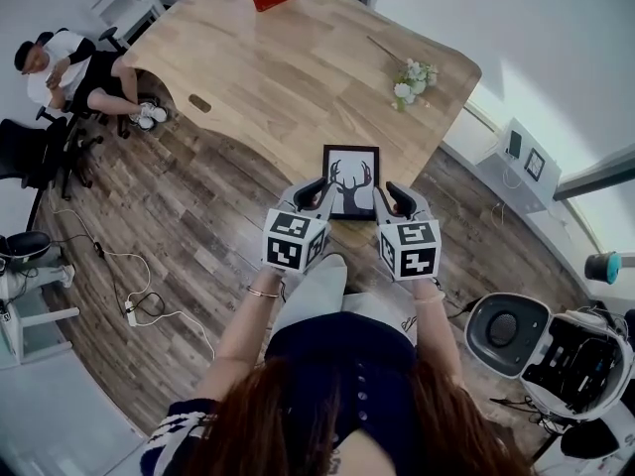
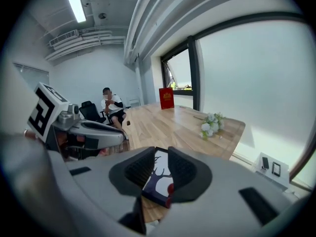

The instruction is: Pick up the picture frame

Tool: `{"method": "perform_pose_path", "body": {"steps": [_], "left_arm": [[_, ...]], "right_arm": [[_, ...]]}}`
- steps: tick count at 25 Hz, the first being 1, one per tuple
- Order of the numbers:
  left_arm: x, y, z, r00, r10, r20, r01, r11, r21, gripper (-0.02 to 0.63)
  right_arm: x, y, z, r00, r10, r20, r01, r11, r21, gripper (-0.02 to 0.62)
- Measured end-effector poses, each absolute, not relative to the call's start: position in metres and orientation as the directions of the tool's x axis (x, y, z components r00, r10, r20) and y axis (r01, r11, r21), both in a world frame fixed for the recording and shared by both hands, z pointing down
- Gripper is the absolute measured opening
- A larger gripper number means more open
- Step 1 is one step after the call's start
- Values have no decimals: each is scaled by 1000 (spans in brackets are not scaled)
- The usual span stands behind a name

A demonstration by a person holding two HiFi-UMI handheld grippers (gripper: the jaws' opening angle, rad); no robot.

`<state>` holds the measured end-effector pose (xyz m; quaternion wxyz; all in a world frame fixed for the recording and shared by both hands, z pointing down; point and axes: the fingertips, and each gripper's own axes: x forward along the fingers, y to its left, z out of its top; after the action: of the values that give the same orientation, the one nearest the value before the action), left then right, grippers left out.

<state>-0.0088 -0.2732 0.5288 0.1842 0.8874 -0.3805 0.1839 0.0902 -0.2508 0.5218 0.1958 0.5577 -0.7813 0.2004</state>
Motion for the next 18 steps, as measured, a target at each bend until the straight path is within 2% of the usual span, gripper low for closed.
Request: {"method": "perform_pose_path", "body": {"steps": [8, 18], "left_arm": [[-17, -295, 580, 626, -554, 549, -750, -621, 228, 106], [-20, -306, 645, 595, -464, 656, -761, -588, 274, 129]], "right_arm": [[95, -272, 579, -263, -732, 628, -961, 257, -103, 93], [100, -286, 633, -239, -660, 712, -969, 210, -131, 117]]}}
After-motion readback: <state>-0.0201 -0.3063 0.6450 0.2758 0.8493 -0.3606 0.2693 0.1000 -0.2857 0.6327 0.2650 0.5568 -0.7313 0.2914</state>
